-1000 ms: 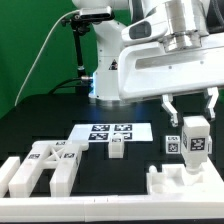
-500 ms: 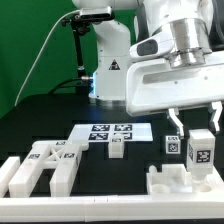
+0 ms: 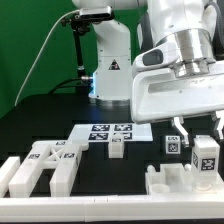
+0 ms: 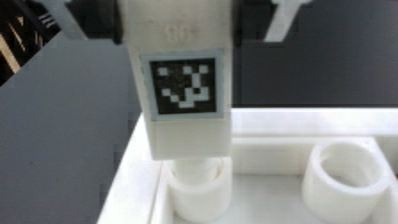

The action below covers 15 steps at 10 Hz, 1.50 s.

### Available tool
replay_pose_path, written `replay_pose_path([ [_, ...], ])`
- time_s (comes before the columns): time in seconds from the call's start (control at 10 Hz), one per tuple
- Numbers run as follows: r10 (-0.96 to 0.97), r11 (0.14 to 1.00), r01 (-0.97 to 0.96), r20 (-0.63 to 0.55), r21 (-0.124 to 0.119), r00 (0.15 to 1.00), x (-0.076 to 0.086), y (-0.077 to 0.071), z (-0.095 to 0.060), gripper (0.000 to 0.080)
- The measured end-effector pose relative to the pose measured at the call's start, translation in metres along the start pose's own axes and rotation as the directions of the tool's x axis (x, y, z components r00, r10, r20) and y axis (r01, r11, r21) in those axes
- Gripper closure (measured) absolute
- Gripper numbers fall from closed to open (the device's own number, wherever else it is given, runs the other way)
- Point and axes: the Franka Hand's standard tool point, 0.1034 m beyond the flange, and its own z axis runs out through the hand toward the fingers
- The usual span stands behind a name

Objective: Assemble chair

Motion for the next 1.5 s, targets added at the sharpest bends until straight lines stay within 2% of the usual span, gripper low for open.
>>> replay_pose_path([
  [0.7,-0.006,1.0,0.006,-0.029,-0.004,1.0,-0.0021,0.0025,0.0058,0.0514],
  [0.9,-0.008,1.0,0.008,-0.028,-0.004,1.0,-0.0024,0.0025,0.006,0.0221],
  [1.0,-0.009,1.0,0.009,-0.028,-0.005,1.0,-0.0025,0.0026,0.0061,0.0221],
  [1.1,-0.01,1.0,0.01,-0.028,-0.005,1.0,-0.0026,0.0026,0.0061,0.0164],
  [1.5,-0.015,1.0,0.014,-0.023,-0.004,1.0,-0.0029,0.0024,0.0066,0.015],
])
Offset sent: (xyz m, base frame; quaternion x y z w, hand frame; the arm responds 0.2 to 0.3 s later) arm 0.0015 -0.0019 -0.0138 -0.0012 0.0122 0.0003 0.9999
